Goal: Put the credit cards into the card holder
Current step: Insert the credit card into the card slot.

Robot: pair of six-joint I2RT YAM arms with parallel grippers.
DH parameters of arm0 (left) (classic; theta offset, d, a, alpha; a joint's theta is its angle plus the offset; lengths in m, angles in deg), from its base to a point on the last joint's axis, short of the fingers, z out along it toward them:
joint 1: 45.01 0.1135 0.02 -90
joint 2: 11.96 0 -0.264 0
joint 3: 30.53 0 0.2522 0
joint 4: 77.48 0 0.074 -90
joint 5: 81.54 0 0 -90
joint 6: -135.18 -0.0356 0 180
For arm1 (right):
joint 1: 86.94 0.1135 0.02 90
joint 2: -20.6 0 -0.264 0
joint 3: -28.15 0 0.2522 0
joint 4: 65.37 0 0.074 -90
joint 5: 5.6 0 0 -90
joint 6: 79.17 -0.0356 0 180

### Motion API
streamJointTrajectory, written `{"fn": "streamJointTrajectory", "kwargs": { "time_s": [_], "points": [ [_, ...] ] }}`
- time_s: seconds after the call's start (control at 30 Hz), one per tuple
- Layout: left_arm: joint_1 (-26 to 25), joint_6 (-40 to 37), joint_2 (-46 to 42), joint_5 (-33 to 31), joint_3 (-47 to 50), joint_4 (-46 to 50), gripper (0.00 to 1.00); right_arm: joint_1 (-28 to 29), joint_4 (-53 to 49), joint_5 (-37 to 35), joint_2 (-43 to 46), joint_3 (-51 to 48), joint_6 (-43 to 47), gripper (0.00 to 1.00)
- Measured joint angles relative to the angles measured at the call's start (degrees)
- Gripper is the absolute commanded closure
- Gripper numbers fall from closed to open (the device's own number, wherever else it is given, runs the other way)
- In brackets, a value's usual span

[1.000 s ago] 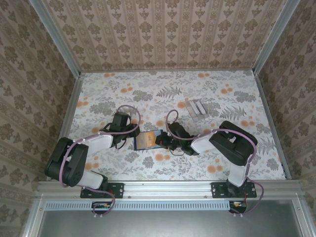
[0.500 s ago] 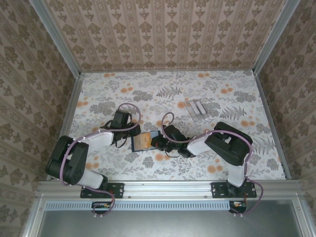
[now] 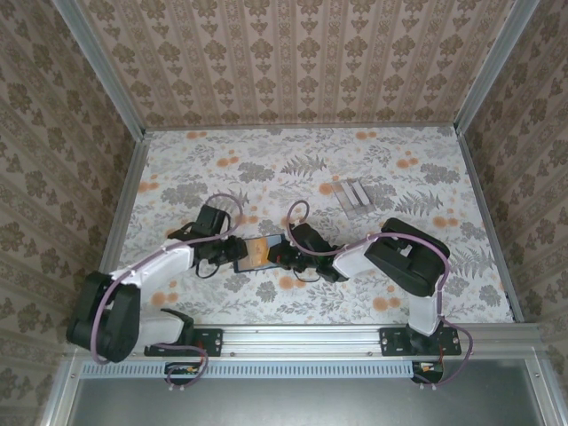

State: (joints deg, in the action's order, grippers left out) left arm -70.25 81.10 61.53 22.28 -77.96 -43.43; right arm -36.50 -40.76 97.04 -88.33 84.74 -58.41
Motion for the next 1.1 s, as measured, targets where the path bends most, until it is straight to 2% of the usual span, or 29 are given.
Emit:
{"fn": "streamJointTrajectory", "kwargs": {
  "time_s": [0.1,0.33,0.67,0.93,1.1],
  "points": [
    [-0.24,0.37,3.43,0.74,0.0,0.87,0.7,0.44,0.0,0.2,-0.46,0.61,0.04,0.94],
    [-2.49,1.88,5.53,2.51,-0.33,-2.75,0.73,0.85,-0.94,0.52,-0.55,0.92,0.42,0.95],
    [-2.86,2.36,5.62,3.08,-0.83,-3.37,0.72,0.83,-4.46,1.18,-1.25,3.34,2.19,0.91],
    [-2.86,3.13,4.15,3.21,-0.79,-2.21,0.69,0.87,-4.79,2.1,-1.42,4.04,3.52,0.77],
    [-2.51,3.08,-0.52,4.24,-0.92,-0.5,0.66,1.2,-11.8,0.52,3.61,3.56,7.28,0.64]
  ]
}}
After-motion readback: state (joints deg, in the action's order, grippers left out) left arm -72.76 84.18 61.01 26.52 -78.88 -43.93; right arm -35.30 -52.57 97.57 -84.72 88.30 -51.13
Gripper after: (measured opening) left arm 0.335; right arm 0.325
